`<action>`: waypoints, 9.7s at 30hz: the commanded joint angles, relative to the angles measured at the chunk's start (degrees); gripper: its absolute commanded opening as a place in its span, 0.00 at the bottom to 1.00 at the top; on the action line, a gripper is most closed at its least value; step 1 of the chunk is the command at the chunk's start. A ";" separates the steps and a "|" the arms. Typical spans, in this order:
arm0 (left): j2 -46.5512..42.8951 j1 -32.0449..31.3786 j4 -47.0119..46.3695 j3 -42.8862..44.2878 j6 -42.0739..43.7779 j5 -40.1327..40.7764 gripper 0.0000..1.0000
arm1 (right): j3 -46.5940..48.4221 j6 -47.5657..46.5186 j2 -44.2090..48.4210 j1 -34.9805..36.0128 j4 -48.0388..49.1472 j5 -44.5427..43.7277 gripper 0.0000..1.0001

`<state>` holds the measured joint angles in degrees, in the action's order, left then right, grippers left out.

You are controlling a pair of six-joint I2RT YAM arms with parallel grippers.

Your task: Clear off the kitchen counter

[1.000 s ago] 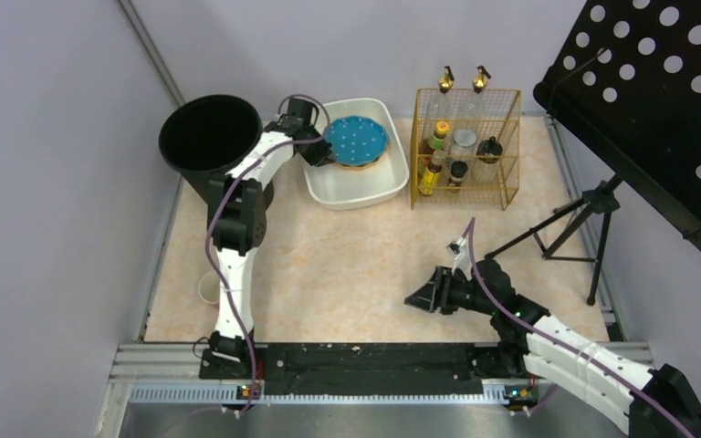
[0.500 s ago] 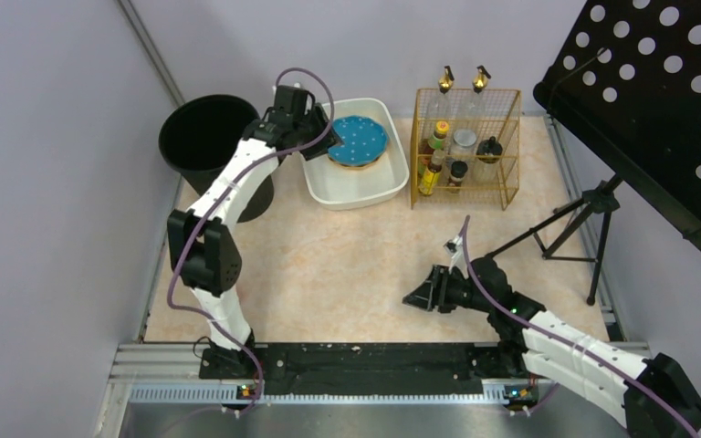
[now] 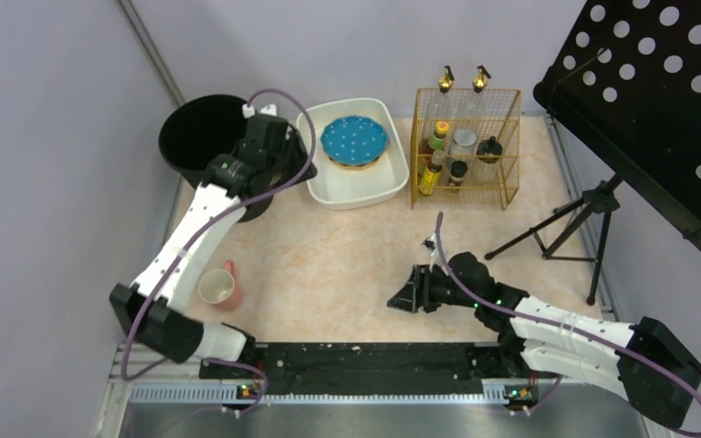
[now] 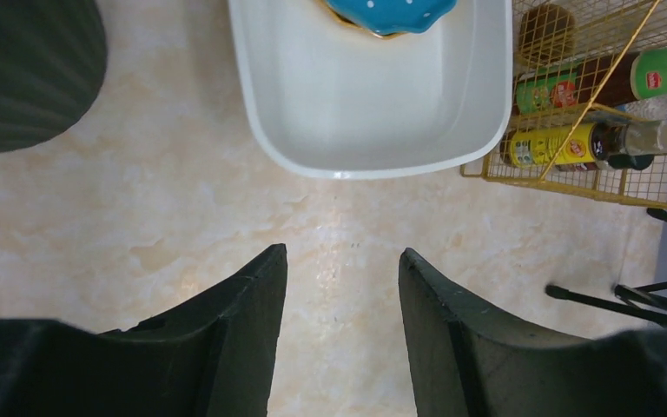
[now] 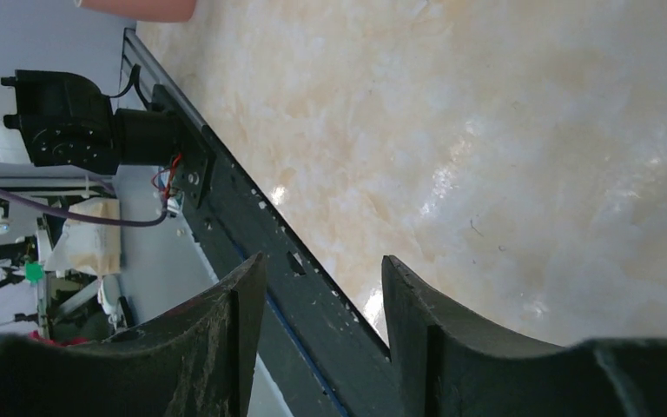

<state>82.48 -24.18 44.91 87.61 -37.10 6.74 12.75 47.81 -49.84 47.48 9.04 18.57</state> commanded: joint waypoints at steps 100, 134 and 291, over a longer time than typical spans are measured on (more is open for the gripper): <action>-11.57 14.94 20.47 -31.92 4.29 4.49 0.00 | 4.92 -2.07 -26.01 6.53 28.92 3.70 0.52; 18.15 -6.98 18.58 27.91 10.28 11.05 0.00 | 3.77 -5.12 -9.71 6.50 11.89 -2.05 0.52; -32.41 -11.60 -17.93 -31.45 12.40 -1.04 0.99 | 33.35 -15.78 5.91 6.48 -33.47 -52.44 0.99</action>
